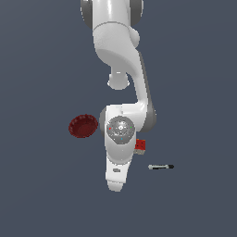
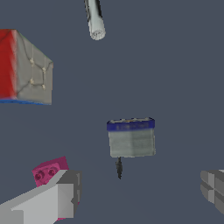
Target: Pick up a designated object from a clutter of objects.
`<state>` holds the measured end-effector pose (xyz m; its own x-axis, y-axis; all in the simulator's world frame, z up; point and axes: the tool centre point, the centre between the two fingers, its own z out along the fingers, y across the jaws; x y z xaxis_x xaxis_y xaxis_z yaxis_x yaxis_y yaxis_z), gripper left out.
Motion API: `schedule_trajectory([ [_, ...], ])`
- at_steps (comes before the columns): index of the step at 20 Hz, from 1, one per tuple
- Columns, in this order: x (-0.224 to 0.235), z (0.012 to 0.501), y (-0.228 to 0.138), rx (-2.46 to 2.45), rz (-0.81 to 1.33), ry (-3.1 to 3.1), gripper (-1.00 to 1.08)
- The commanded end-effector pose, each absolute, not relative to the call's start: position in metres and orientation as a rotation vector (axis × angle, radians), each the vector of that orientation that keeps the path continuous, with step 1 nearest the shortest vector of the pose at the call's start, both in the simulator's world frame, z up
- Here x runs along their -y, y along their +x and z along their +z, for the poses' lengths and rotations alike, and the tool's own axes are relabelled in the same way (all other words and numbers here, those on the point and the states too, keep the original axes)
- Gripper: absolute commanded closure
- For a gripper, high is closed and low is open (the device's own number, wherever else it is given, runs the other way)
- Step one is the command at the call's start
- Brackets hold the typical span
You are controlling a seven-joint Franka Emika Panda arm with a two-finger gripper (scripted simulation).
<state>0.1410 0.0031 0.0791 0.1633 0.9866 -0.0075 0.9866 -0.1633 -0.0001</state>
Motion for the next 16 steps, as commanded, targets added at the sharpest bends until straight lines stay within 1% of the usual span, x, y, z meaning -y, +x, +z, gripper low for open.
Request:
schedule_trajectory([
  [1, -0.004, 0.072, 0.143, -2.072, -0.005, 2.357, -0.92],
  [12, -0.005, 0.062, 0.145, -2.121, -0.001, 2.318, -0.92],
  [16, -0.005, 0.05, 0.144, -2.122, -0.001, 2.317, -0.92],
])
